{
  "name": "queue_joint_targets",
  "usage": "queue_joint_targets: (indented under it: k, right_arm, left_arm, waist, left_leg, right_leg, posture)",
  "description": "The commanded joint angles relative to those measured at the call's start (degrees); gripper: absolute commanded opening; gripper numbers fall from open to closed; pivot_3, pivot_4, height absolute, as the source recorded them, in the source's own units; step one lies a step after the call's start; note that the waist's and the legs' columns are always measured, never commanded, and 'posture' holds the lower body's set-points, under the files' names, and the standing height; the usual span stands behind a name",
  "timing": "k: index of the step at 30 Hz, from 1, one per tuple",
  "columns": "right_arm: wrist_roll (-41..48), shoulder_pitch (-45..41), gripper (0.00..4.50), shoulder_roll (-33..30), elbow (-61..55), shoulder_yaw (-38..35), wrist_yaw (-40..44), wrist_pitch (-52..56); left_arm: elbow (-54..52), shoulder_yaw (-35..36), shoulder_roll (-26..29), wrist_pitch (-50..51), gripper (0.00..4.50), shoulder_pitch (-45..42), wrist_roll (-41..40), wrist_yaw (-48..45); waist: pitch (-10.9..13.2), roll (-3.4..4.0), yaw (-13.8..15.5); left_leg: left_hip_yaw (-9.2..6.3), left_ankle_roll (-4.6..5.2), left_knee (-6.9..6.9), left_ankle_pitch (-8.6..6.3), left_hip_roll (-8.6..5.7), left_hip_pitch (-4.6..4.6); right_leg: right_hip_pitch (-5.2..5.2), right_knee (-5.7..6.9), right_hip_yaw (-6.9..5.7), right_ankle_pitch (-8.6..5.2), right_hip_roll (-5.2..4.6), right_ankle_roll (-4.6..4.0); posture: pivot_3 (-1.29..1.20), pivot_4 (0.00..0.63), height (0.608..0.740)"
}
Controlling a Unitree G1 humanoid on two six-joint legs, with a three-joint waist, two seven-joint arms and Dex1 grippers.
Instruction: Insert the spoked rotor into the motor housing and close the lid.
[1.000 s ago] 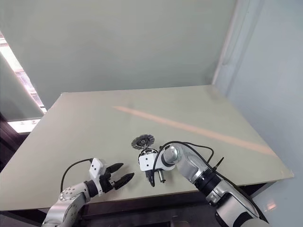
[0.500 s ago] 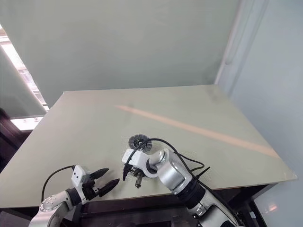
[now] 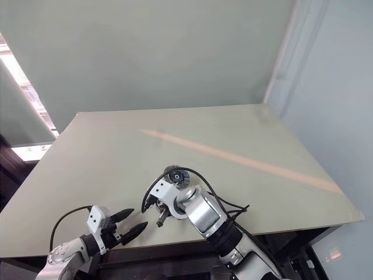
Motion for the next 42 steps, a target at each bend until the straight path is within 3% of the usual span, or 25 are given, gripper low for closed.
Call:
queue_joint_targets:
  k: [1, 7, 14, 19, 20, 25, 31, 42]
  right_arm:
    - [1.66, -0.98, 0.07, 0.91, -1.84, 0.15, -1.79, -0.60]
    - [3.37, -1.54, 0.07, 0.18, -0.52, 0.68, -3.23, -2.70]
    - [5.57, -2.55, 2.39, -2.18, -1.55, 2.94, -0.89, -4.54]
    - [7.28, -4.45, 4.29, -4.21, -4.98, 3.42, 1.29, -3.63]
    - [7.70, -5.06, 4.47, -4.95, -5.79, 3.80, 2.14, -3.37]
    - [8.36, -10.72, 4.47, -14.20, -10.22, 8.93, 10.15, -6.88]
    - [5.13, -15.49, 4.47, -23.85, -7.98, 15.29, 18.51, -18.70]
    - [-1.25, -15.33, 4.47, -23.73, 1.18, 17.07, 21.10, -34.38]
  left_arm:
    - [-2.09, -0.15, -0.07, -0.37, 4.50, -0.31, -0.17, 0.19]
    - [-1.81, -0.72, -0.11, -0.52, 4.50, -0.73, 0.29, 0.38]
    - [-1.58, -1.40, 0.14, -0.62, 4.50, -1.20, 0.65, 0.63]
    - [-1.62, -1.58, 0.29, -0.68, 4.50, -1.09, 1.05, 0.58]
    - [-1.64, -1.59, 0.30, -0.68, 4.50, -1.07, 1.11, 0.54]
    - [-2.04, -1.62, 0.33, -0.48, 4.50, -1.06, 1.24, 0.53]
    - [-2.16, -1.81, 0.27, -0.59, 4.50, -1.11, 1.40, 0.54]
    - [-2.47, -2.35, 0.36, -0.79, 4.50, -0.59, 1.85, 0.61]
  waist:
    - [0.00, 0.00, -0.01]
    - [0.01, 0.01, -0.01]
    - [0.00, 0.01, -0.05]
    - [0.00, 0.01, -0.04]
    - [0.01, 0.01, -0.05]
    - [0.02, 0.03, 0.02]
    - [0.01, 0.02, -0.02]
    - [0.01, 0.02, 0.01]
  left_leg:
    - [0.00, 0.00, 0.00, 0.00, 0.00, 0.00]
    - [0.00, 0.00, 0.01, 0.00, 0.00, 0.01]
    - [0.00, 0.00, 0.01, 0.00, 0.01, 0.03]
    - [0.00, 0.00, 0.01, 0.00, 0.01, 0.03]
    - [0.00, 0.00, 0.02, 0.00, 0.01, 0.03]
    - [-0.02, 0.01, 0.05, 0.00, 0.01, 0.04]
    - [-0.01, 0.01, 0.00, 0.00, 0.00, 0.05]
    - [0.01, 0.01, 0.02, 0.00, 0.02, 0.04]
  right_leg:
    - [0.00, 0.00, 0.00, 0.00, 0.00, 0.00]
    - [0.01, 0.00, 0.00, 0.00, 0.00, 0.00]
    - [0.02, 0.00, -0.01, 0.00, 0.01, 0.00]
    - [0.02, 0.00, 0.00, 0.00, 0.01, 0.00]
    - [0.02, 0.00, -0.01, 0.00, 0.01, 0.00]
    - [0.02, -0.04, -0.03, -0.01, 0.00, 0.00]
    - [0.02, -0.06, -0.05, -0.01, 0.00, -0.01]
    - [0.05, -0.04, -0.03, 0.00, 0.02, 0.00]
  posture:
    - [0.00, 0.000, 0.740]
    - [0.00, 0.000, 0.740]
    - [0.00, 0.000, 0.740]
    - [0.00, 0.000, 0.740]
    - [0.00, 0.000, 0.740]
    - [0.00, 0.000, 0.740]
    - [0.00, 0.000, 0.740]
    - [0.00, 0.000, 0.740]
